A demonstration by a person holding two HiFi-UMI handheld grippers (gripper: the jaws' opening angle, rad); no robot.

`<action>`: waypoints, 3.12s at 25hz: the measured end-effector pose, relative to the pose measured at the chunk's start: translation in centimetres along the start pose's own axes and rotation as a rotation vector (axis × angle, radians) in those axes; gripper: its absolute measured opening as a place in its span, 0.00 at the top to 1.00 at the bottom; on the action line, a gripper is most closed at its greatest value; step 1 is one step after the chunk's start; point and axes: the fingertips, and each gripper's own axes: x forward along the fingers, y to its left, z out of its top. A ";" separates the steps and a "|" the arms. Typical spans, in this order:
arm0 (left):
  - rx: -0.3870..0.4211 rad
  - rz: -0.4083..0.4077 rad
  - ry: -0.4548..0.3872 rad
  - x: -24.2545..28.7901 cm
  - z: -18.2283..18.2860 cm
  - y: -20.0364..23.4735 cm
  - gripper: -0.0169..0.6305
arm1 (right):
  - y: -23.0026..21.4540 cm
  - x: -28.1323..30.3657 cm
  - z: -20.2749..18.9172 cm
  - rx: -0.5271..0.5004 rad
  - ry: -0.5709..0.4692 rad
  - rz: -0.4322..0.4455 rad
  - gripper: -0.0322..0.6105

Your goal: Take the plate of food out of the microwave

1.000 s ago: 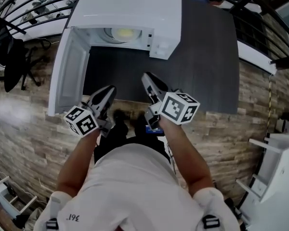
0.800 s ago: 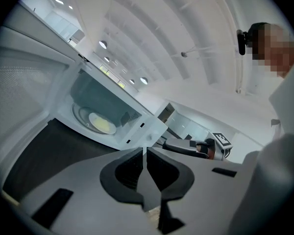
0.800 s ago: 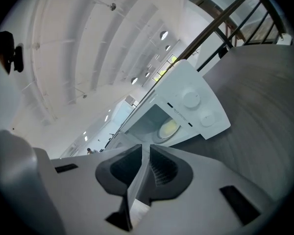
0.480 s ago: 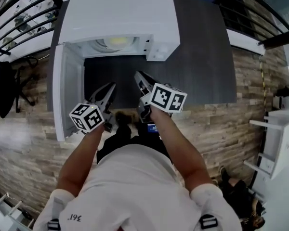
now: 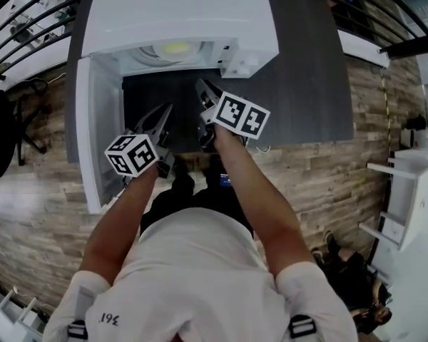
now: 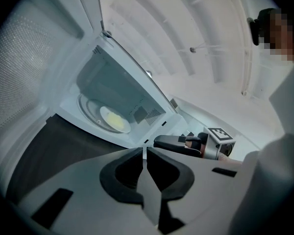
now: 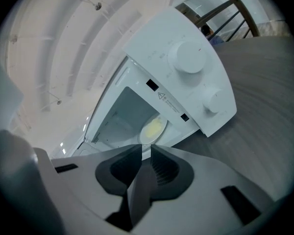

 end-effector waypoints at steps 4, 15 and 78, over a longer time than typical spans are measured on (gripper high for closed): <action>-0.056 0.042 -0.012 0.1 0.2 1.7 0.96 | -0.6 2.6 -0.2 0.022 0.009 -0.011 0.87; -0.113 0.086 -0.032 2.2 1.1 4.5 0.96 | -3.3 7.7 0.3 0.040 0.019 -0.077 0.87; -0.442 0.068 -0.064 7.2 2.6 13.0 0.92 | -6.5 7.0 -1.8 0.295 0.067 0.051 0.92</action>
